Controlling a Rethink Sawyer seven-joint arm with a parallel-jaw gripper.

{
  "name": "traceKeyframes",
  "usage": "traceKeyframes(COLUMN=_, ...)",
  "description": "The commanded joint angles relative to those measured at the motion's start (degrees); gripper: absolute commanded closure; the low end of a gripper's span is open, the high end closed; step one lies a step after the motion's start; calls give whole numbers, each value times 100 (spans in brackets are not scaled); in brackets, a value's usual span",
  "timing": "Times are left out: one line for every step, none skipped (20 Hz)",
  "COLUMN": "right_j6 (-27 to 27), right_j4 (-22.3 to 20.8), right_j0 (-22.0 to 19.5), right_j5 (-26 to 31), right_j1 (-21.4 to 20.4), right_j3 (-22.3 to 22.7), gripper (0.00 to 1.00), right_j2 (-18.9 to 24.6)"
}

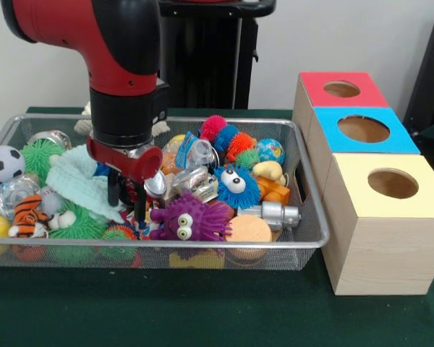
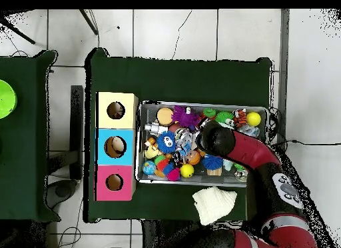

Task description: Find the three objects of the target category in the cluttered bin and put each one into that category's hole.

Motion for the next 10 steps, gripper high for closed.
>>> traceKeyframes(right_j6=1139, right_j4=412, right_j0=125, right_j5=-192, right_j1=111, right_j3=29, gripper=0, right_j2=73)
traceKeyframes(right_j6=1123, right_j4=442, right_j0=130, right_j5=-172, right_j1=121, right_j3=8, gripper=0, right_j2=78)
traceKeyframes(right_j6=1106, right_j4=472, right_j0=134, right_j5=-152, right_j1=132, right_j3=-13, gripper=0, right_j2=83)
traceKeyframes(right_j6=1108, right_j4=513, right_j0=149, right_j5=-127, right_j1=148, right_j3=-38, gripper=0, right_j2=76)
traceKeyframes(right_j6=1118, right_j4=541, right_j0=146, right_j5=-156, right_j1=145, right_j3=14, gripper=0, right_j2=87)
traceKeyframes(right_j6=1112, right_j4=583, right_j0=149, right_j5=-136, right_j1=166, right_j3=0, gripper=0, right_j2=108)
traceKeyframes(right_j6=1111, right_j4=593, right_j0=121, right_j5=-232, right_j1=143, right_j3=99, gripper=0, right_j2=167)
traceKeyframes(right_j6=1112, right_j4=645, right_j0=99, right_j5=-270, right_j1=197, right_j3=100, gripper=0, right_j2=266)
traceKeyframes(right_j6=1165, right_j4=712, right_j0=118, right_j5=-354, right_j1=233, right_j3=138, gripper=0, right_j2=347)
traceKeyframes(right_j6=1220, right_j4=779, right_j0=173, right_j5=-403, right_j1=268, right_j3=123, gripper=0, right_j2=360)
